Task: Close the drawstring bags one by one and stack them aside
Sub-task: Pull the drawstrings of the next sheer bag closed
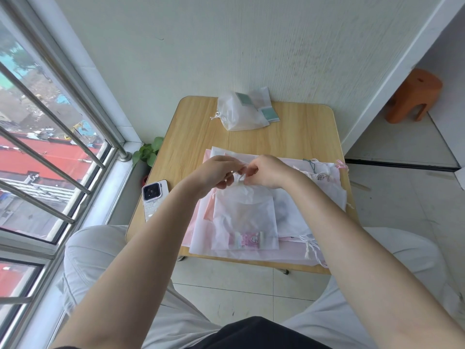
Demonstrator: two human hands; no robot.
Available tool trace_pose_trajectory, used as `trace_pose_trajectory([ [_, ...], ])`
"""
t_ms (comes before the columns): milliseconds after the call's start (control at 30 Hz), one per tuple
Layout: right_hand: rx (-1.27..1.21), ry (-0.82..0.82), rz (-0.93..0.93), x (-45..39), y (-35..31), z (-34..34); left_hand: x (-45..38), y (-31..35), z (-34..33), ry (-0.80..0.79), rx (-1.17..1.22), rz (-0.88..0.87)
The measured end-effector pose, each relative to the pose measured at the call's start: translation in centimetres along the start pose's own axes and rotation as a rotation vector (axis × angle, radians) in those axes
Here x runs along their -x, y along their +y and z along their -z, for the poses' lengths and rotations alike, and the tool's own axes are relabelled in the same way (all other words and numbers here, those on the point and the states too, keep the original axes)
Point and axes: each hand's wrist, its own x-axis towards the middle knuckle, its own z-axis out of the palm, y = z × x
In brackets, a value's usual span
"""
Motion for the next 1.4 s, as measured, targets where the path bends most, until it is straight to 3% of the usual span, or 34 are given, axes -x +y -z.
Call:
trace_pose_trajectory([
  [100, 0.028, 0.0, 0.0, 0.0, 0.1, -0.3, -0.4, -0.1, -0.5, 0.022, -0.062, 0.054],
  [233, 0.035, 0.027, -0.023, 0.1, 0.3, -0.2, -0.6, 0.1, 0.2, 0.078, -0.441, 0.228],
  [400, 0.033, 0.027, -0.021, 0.0, 0.1, -0.1, -0.3, 1.1, 0.7, -0.046, -0.39, 0.377],
  [633, 0.034, 0.017, -0.026, 0.0, 0.0, -0.1, -0.8, 0.3, 0.3, 0.039, -0.422, 0.285],
  [833, 0.041, 0.014, -0.025, 0.2, 0.1, -0.2, -0.7, -0.2, -0.2, 0.092, -0.059, 0.081],
  [1000, 0.068, -0.009, -0.053, 0.2, 0.0, -0.3, -0.6, -1.2, -0.8, 0.032, 0.149, 0.054],
  [1267, -0.042, 0.007, -0.054, 0.5, -0.2, 1.4, -1.1, -1.9, -1.7, 0.227, 0.024, 0.048],
  [1400, -0.284, 0.089, -0.052, 0.3, 0.1, 1.8, -1.2, -1.7, -1.8, 0.141, -0.086, 0.062],
])
